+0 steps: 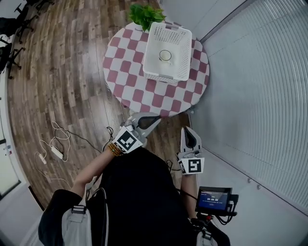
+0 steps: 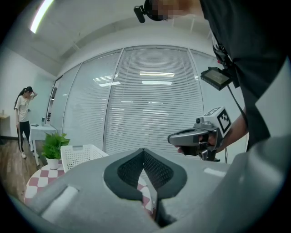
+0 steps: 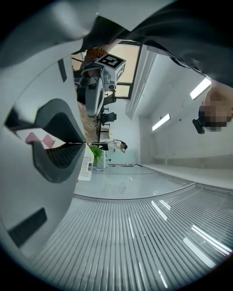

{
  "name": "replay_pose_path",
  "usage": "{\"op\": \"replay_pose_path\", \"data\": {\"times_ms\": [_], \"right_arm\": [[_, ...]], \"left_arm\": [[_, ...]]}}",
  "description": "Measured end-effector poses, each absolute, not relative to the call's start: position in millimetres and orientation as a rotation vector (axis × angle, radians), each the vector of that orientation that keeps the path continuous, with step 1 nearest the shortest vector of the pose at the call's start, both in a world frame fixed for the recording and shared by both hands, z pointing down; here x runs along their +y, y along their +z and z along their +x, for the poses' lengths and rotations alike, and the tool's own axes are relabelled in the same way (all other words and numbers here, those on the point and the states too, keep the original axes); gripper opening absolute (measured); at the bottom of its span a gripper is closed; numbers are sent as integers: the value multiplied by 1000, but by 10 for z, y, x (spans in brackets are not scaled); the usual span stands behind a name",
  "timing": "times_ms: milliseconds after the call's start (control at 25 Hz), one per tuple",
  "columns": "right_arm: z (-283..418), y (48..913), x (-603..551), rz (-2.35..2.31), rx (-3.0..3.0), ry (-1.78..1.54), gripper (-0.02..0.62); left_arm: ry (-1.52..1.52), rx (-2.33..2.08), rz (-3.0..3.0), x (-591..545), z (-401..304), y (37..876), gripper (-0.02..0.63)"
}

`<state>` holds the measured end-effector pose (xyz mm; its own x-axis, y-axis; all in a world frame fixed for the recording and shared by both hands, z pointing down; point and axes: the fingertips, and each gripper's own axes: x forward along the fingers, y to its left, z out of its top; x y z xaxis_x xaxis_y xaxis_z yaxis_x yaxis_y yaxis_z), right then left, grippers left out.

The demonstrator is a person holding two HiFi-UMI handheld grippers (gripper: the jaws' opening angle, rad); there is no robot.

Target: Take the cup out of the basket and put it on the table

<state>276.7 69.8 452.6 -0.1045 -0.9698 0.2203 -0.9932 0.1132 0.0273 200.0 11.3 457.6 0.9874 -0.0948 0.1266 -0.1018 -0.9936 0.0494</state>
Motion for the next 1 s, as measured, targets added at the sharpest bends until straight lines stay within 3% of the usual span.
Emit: {"op": "replay_pose_path", "data": {"times_ms": [520,1000], "right_arm": [[2817,4472,-598,1756,-2134,169,9],[3395,4542,-1725,1331,-2110,-26,11]], "left_arm": [[147,-277,3001,-1040,1748,4681,5],[211,-572,2923,-1083,1523,4736,5]]}}
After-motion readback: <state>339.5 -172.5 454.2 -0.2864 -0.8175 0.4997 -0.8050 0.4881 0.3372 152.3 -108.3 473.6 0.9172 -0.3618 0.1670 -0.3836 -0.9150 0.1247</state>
